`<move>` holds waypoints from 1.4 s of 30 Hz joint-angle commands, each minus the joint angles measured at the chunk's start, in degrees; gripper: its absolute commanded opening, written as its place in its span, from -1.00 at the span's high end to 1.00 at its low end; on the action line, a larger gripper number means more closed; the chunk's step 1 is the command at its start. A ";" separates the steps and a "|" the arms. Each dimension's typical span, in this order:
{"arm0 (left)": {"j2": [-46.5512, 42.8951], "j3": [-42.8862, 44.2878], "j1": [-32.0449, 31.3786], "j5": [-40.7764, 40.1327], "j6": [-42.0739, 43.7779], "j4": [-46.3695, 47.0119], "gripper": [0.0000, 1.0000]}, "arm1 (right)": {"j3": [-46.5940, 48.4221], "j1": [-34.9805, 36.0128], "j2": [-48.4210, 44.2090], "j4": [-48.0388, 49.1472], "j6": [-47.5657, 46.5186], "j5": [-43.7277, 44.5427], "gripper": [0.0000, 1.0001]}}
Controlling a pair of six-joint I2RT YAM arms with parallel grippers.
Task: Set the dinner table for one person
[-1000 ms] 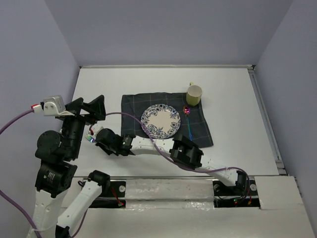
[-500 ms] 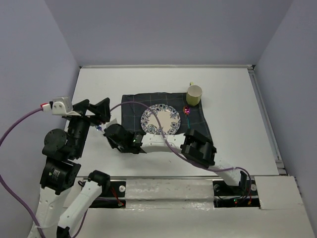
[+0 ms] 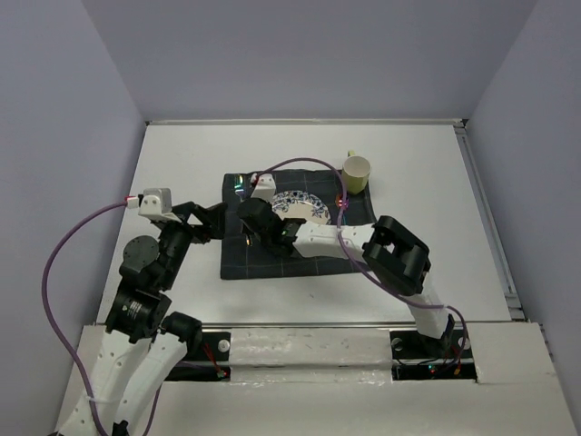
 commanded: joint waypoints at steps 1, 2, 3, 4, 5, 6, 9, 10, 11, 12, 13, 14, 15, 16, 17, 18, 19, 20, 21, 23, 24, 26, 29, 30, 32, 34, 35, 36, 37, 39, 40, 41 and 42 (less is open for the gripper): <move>-3.45 -5.49 0.07 -0.61 -0.74 7.04 -0.98 | -0.01 -0.25 0.64 -3.04 7.42 7.75 1.00; -3.81 -5.85 0.07 -0.89 -0.82 7.31 -0.98 | 0.52 -0.25 1.00 -3.84 8.56 8.63 1.00; -3.99 -6.03 -0.10 -0.89 -0.74 7.31 -0.98 | 0.87 -0.25 1.26 -4.54 9.01 8.98 1.00; -4.16 -6.20 -0.80 -0.63 -0.56 7.48 -0.98 | 1.13 -0.25 1.79 -5.33 9.45 8.99 1.00; -4.17 -6.29 -1.24 -0.63 -0.48 7.48 -0.98 | 1.22 -0.25 2.05 -5.69 10.58 8.99 1.00; -4.17 -6.29 -1.68 -0.54 -0.21 7.48 -0.98 | 1.40 -0.25 2.32 -5.87 11.20 8.90 1.00; -4.34 -6.29 -3.09 -0.62 0.23 7.48 -0.98 | 1.66 -0.25 3.54 -6.91 12.69 8.02 1.00; -4.52 -6.38 -3.35 -0.63 0.23 7.48 -0.98 | 1.58 -0.25 3.72 -7.88 13.31 7.93 1.00; -4.78 -6.38 -3.53 -0.54 0.32 7.48 -0.98 | 1.49 -0.25 3.99 -8.15 13.58 7.93 1.00; -4.96 -6.38 -3.79 -0.54 0.23 7.48 -0.98 | 1.40 -0.25 4.42 -8.33 13.84 7.93 1.00; -5.22 -6.38 -3.88 -0.62 0.23 7.48 -0.98 | 1.40 -0.25 4.60 -8.42 13.84 7.93 1.00; -5.31 -6.38 -3.97 -0.54 0.23 7.48 -0.98 | 1.49 -0.25 4.69 -8.42 13.84 7.67 1.00; -5.40 -6.38 -4.14 -0.54 0.23 7.48 -0.98 | 1.84 -0.25 5.04 -8.42 13.67 7.50 1.00; -5.40 -6.38 -4.14 -0.62 0.23 7.40 -0.98 | 2.01 -0.25 5.13 -8.42 13.49 7.23 1.00; -5.57 -6.38 -4.14 -0.54 0.14 7.40 -0.98 | 2.36 -0.25 5.48 -8.59 13.14 6.71 1.00; -5.57 -6.47 -4.06 -0.54 0.14 7.40 -0.98 | 2.63 -0.25 5.66 -8.59 12.97 6.44 1.00; -5.75 -6.47 -4.14 -0.54 0.14 7.40 -0.98 | 3.15 -0.25 6.09 -8.68 12.79 5.66 1.00; -5.66 -6.47 -4.14 -0.54 0.05 7.40 -0.98 | 3.42 -0.25 6.36 -8.68 12.62 5.39 1.00; -5.75 -6.47 -4.14 -0.54 0.14 7.40 -0.98 | 3.60 -0.25 6.54 -8.85 12.53 5.21 1.00; -5.66 -6.47 -4.23 -0.54 -0.03 7.48 -0.98 | 4.04 -0.25 6.97 -8.86 12.26 5.03 1.00; -5.57 -6.38 -4.23 -0.54 0.05 7.48 -0.98 | 4.12 0.36 7.06 -8.86 12.18 5.21 1.00; -5.57 -6.47 -4.23 -0.54 0.05 7.48 -0.98 | 4.91 0.36 7.33 -9.03 11.56 4.95 1.00; -5.48 -6.47 -4.14 -0.45 0.05 7.48 -0.98 | 5.53 0.36 7.50 -9.29 11.38 4.95 1.00; -5.48 -6.47 -4.23 -0.45 -0.03 7.48 -0.98 | 5.71 0.36 7.85 -9.38 11.04 4.86 1.00; -5.48 -6.47 -4.23 -0.36 -0.03 7.48 -0.98 | 6.06 0.36 8.29 -9.73 11.03 4.51 1.00; -5.49 -6.47 -4.14 -0.45 -0.03 7.48 -0.98 | 7.46 0.36 9.44 -10.35 10.77 3.63 1.00; -5.48 -6.38 -4.23 -0.45 -0.03 7.48 -0.98 | 8.25 0.36 9.79 -10.96 10.59 3.10 1.00; -5.48 -6.47 -4.23 -0.45 0.05 7.48 -0.98 | 8.52 0.88 10.14 -11.23 10.59 3.19 1.00; -5.40 -6.47 -4.23 -0.45 -0.03 7.48 -0.98 | 8.52 0.89 10.23 -11.32 10.68 3.36 1.00; -5.31 -6.47 -4.14 -0.36 0.05 7.48 -0.98 | 8.34 0.89 10.05 -11.32 10.86 3.62 1.00; -5.13 -6.47 -4.23 -0.36 0.05 7.48 -0.98 | 7.91 0.89 9.88 -11.40 11.03 3.63 1.00; -5.13 -6.47 -4.15 -0.36 -0.03 7.48 -0.98 | 7.64 0.89 9.62 -11.49 11.21 3.71 1.00; -5.13 -6.47 -4.14 -0.27 -0.03 7.48 -0.98 | 7.38 0.89 9.44 -11.58 11.56 3.80 1.00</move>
